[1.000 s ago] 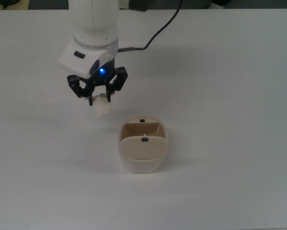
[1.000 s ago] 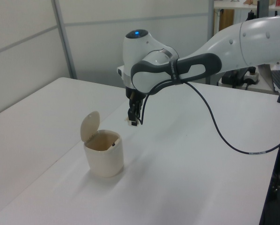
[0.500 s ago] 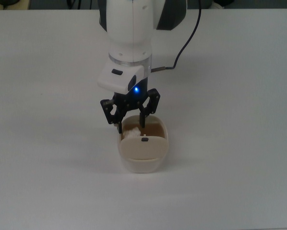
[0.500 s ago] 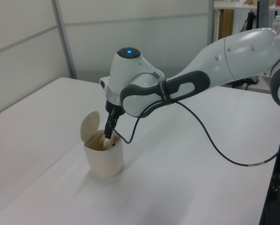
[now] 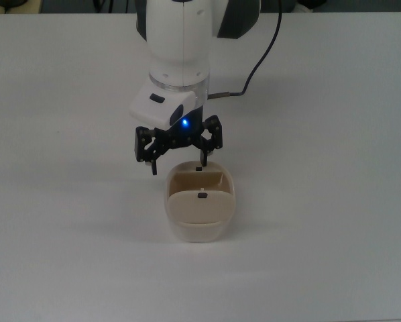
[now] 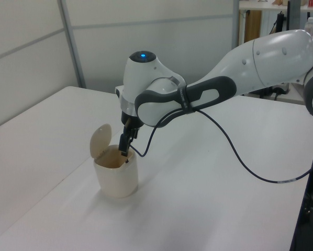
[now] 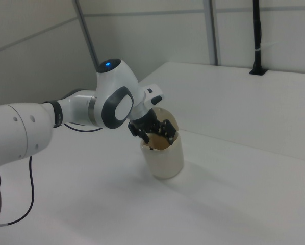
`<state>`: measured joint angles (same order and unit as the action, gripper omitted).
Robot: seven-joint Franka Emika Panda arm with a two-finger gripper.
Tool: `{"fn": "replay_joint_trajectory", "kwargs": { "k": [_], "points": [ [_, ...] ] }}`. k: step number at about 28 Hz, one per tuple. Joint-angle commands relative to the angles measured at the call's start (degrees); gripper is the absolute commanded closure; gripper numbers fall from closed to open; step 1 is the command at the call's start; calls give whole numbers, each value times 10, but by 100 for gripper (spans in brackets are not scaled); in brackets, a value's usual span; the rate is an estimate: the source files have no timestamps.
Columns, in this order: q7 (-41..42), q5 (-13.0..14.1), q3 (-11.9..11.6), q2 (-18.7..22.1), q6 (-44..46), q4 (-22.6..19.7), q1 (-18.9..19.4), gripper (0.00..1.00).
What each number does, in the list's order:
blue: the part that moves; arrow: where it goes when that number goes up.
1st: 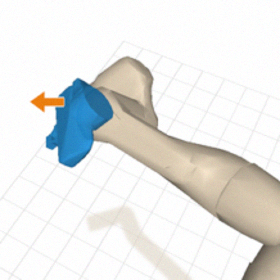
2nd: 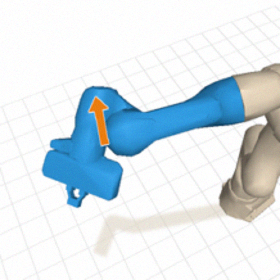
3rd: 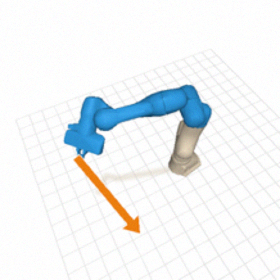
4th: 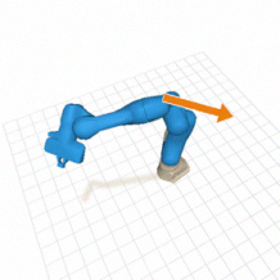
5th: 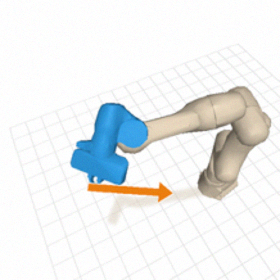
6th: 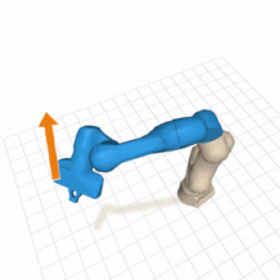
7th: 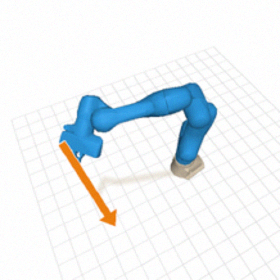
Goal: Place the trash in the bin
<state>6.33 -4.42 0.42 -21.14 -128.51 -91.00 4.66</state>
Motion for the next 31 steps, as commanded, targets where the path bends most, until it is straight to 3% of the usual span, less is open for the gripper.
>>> {"fn": "replay_joint_trajectory", "kwargs": {
  "k": [1, 8, 13, 20, 31],
  "points": [
    [-13, -1, -8, 29, 91, -3, 3, 0],
    [-18, -7, -17, 78, 222, -1, 3, 0],
    [-18, -7, -29, 102, 260, 11, -2, 0],
    [-21, -7, -29, 104, 317, 27, -1, 0],
    [-22, -8, -30, 102, 322, 27, -2, 0]
  ]
}}
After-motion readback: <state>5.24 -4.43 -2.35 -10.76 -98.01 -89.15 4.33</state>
